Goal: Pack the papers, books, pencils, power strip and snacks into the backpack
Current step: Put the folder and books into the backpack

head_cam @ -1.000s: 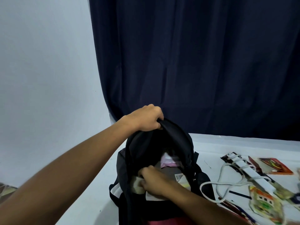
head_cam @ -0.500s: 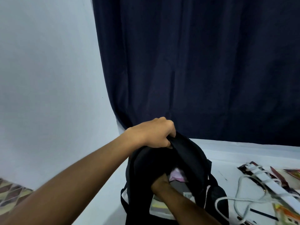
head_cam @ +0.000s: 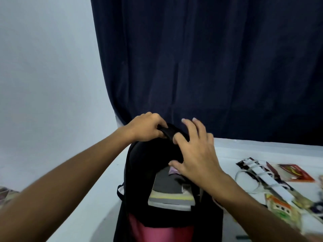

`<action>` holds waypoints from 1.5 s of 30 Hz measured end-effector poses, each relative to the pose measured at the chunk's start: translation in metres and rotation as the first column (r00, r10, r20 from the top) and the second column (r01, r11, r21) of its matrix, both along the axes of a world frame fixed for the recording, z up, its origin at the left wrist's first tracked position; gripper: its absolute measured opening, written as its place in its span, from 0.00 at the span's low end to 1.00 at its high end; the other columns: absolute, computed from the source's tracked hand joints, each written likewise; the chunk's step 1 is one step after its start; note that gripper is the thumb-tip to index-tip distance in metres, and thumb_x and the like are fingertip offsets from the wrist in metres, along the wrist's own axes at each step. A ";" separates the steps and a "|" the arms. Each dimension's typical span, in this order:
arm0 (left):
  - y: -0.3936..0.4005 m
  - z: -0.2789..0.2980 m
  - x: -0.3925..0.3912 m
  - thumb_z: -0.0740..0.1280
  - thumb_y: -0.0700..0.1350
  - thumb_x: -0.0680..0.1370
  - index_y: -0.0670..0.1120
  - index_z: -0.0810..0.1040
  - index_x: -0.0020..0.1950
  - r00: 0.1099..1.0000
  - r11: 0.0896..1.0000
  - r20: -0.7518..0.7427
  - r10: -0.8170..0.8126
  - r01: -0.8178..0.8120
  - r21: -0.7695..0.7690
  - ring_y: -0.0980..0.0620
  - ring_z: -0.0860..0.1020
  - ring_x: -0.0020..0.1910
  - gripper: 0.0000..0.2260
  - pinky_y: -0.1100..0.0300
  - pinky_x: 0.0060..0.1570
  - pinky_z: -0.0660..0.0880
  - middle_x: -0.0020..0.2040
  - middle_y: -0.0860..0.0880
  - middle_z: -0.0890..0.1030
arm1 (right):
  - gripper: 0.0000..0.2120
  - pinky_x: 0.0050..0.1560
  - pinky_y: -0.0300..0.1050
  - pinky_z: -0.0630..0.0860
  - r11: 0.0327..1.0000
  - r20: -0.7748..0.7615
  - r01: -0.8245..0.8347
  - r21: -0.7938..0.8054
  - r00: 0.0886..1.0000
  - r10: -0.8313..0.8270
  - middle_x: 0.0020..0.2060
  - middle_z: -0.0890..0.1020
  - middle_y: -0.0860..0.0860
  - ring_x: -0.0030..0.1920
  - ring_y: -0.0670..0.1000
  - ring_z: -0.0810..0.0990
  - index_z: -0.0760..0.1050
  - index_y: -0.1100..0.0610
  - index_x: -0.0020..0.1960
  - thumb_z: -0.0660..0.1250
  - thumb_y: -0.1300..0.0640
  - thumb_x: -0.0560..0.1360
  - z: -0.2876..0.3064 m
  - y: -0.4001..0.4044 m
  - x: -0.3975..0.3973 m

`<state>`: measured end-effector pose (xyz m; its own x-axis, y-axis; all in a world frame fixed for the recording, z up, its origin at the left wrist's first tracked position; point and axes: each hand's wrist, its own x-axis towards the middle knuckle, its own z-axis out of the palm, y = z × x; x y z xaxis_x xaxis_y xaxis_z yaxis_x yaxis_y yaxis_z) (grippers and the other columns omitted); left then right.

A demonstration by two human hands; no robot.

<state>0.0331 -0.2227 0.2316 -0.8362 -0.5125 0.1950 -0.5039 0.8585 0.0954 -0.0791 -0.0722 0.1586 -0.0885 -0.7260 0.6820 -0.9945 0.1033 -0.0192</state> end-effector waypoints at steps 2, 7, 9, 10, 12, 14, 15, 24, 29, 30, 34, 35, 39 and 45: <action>0.005 -0.004 0.004 0.70 0.51 0.73 0.55 0.80 0.58 0.999 0.999 -0.025 0.030 -0.031 -0.031 0.50 0.79 0.54 0.13 0.48 0.55 0.75 0.54 0.54 0.82 | 0.31 0.53 0.60 0.76 0.991 0.099 0.005 0.136 0.995 -0.018 0.71 0.66 0.61 0.69 0.68 0.66 0.67 0.51 0.54 0.79 0.51 0.58 -0.028 0.000 -0.015; 0.019 -0.029 0.022 0.74 0.50 0.71 0.52 0.70 0.63 0.994 0.985 -0.114 0.000 -0.020 -0.174 0.48 0.79 0.56 0.23 0.51 0.53 0.75 0.57 0.53 0.81 | 0.16 0.40 0.49 0.71 0.994 0.378 -0.094 0.061 0.923 0.064 0.49 0.76 0.50 0.42 0.59 0.76 0.63 0.51 0.55 0.63 0.64 0.71 -0.046 -0.008 -0.048; 0.027 -0.047 0.031 0.74 0.44 0.70 0.52 0.65 0.61 0.986 0.961 -0.105 -0.128 0.097 -0.261 0.45 0.77 0.58 0.25 0.47 0.50 0.77 0.63 0.50 0.77 | 0.16 0.38 0.50 0.70 0.997 0.450 -0.077 0.031 0.891 0.055 0.41 0.76 0.50 0.38 0.58 0.74 0.63 0.52 0.53 0.61 0.67 0.70 -0.039 -0.011 -0.054; 0.030 -0.058 0.036 0.73 0.40 0.69 0.51 0.65 0.59 0.976 0.927 -0.082 -0.203 0.164 -0.337 0.43 0.75 0.61 0.25 0.47 0.50 0.78 0.66 0.47 0.74 | 0.16 0.38 0.50 0.71 0.997 0.475 -0.071 0.029 0.879 0.049 0.39 0.76 0.51 0.37 0.57 0.74 0.63 0.52 0.53 0.60 0.67 0.70 -0.039 -0.013 -0.057; 0.034 -0.081 0.044 0.70 0.35 0.69 0.49 0.70 0.55 0.960 0.846 -0.003 -0.280 0.245 -0.473 0.39 0.69 0.69 0.18 0.45 0.53 0.77 0.71 0.41 0.68 | 0.16 0.39 0.51 0.72 0.998 0.519 -0.049 0.039 0.854 0.022 0.37 0.77 0.53 0.37 0.57 0.75 0.63 0.52 0.52 0.58 0.68 0.69 -0.042 -0.013 -0.064; 0.034 -0.101 0.047 0.65 0.36 0.71 0.50 0.78 0.51 0.970 0.832 0.030 -0.240 0.221 -0.509 0.34 0.62 0.73 0.12 0.42 0.57 0.75 0.75 0.37 0.63 | 0.17 0.40 0.51 0.73 0.999 0.540 -0.032 0.038 0.841 0.006 0.39 0.78 0.54 0.39 0.58 0.76 0.64 0.52 0.53 0.58 0.68 0.69 -0.046 -0.012 -0.072; 0.034 -0.107 0.045 0.64 0.38 0.70 0.51 0.81 0.51 0.979 0.847 0.034 -0.201 0.191 -0.497 0.33 0.63 0.73 0.14 0.41 0.57 0.76 0.76 0.37 0.61 | 0.17 0.41 0.51 0.74 0.999 0.544 -0.027 0.033 0.839 0.005 0.40 0.79 0.54 0.40 0.58 0.76 0.65 0.52 0.53 0.58 0.68 0.69 -0.048 -0.012 -0.075; 0.047 -0.101 -0.003 0.71 0.44 0.72 0.54 0.75 0.66 0.999 0.952 0.031 -0.042 0.049 -0.302 0.42 0.72 0.65 0.22 0.48 0.55 0.76 0.74 0.45 0.64 | 0.19 0.48 0.49 0.73 0.976 0.388 0.078 0.204 0.909 -0.154 0.54 0.80 0.52 0.54 0.57 0.78 0.70 0.48 0.65 0.64 0.58 0.75 -0.059 0.004 -0.118; 0.040 -0.087 -0.015 0.64 0.39 0.73 0.60 0.67 0.72 0.996 0.972 0.083 -0.033 0.051 -0.230 0.46 0.71 0.66 0.29 0.52 0.58 0.74 0.74 0.49 0.60 | 0.19 0.52 0.48 0.73 0.924 0.371 0.060 0.378 0.905 -0.211 0.54 0.82 0.51 0.55 0.56 0.79 0.71 0.47 0.68 0.63 0.56 0.77 -0.061 0.033 -0.142; 0.038 -0.085 -0.016 0.64 0.39 0.73 0.61 0.67 0.72 0.994 0.976 0.094 -0.046 0.065 -0.210 0.46 0.71 0.66 0.31 0.52 0.58 0.74 0.74 0.50 0.61 | 0.18 0.52 0.47 0.73 0.911 0.409 0.038 0.412 0.885 -0.222 0.53 0.82 0.50 0.54 0.55 0.79 0.72 0.49 0.66 0.64 0.56 0.77 -0.063 0.040 -0.149; 0.035 -0.086 -0.011 0.69 0.38 0.71 0.61 0.69 0.71 0.985 0.980 0.106 -0.136 0.149 -0.131 0.48 0.68 0.70 0.32 0.56 0.65 0.70 0.76 0.50 0.60 | 0.12 0.49 0.45 0.73 0.898 0.534 0.006 0.439 0.802 -0.266 0.47 0.82 0.51 0.49 0.53 0.80 0.77 0.52 0.59 0.66 0.57 0.76 -0.077 0.069 -0.176; 0.036 -0.089 -0.008 0.69 0.38 0.71 0.61 0.70 0.70 0.981 0.977 0.108 -0.161 0.174 -0.120 0.48 0.66 0.72 0.31 0.55 0.67 0.68 0.77 0.50 0.58 | 0.11 0.47 0.43 0.72 0.897 0.549 0.018 0.442 0.785 -0.287 0.48 0.82 0.51 0.47 0.51 0.80 0.78 0.52 0.58 0.66 0.57 0.76 -0.081 0.076 -0.182; 0.043 -0.105 0.007 0.70 0.37 0.71 0.63 0.73 0.68 0.967 0.973 0.132 -0.219 0.227 -0.048 0.50 0.69 0.70 0.30 0.60 0.66 0.68 0.78 0.54 0.57 | 0.09 0.47 0.42 0.77 0.934 0.698 -0.017 0.358 0.669 -0.256 0.48 0.83 0.56 0.42 0.52 0.82 0.80 0.57 0.54 0.68 0.63 0.75 -0.100 0.093 -0.201; 0.068 -0.150 0.014 0.64 0.38 0.72 0.66 0.74 0.65 0.946 0.991 0.299 -0.122 0.099 0.090 0.51 0.66 0.73 0.28 0.57 0.69 0.65 0.75 0.49 0.66 | 0.09 0.49 0.51 0.80 0.933 0.776 -0.142 0.332 0.603 -0.185 0.38 0.82 0.52 0.39 0.53 0.83 0.79 0.56 0.49 0.64 0.67 0.74 -0.124 0.091 -0.198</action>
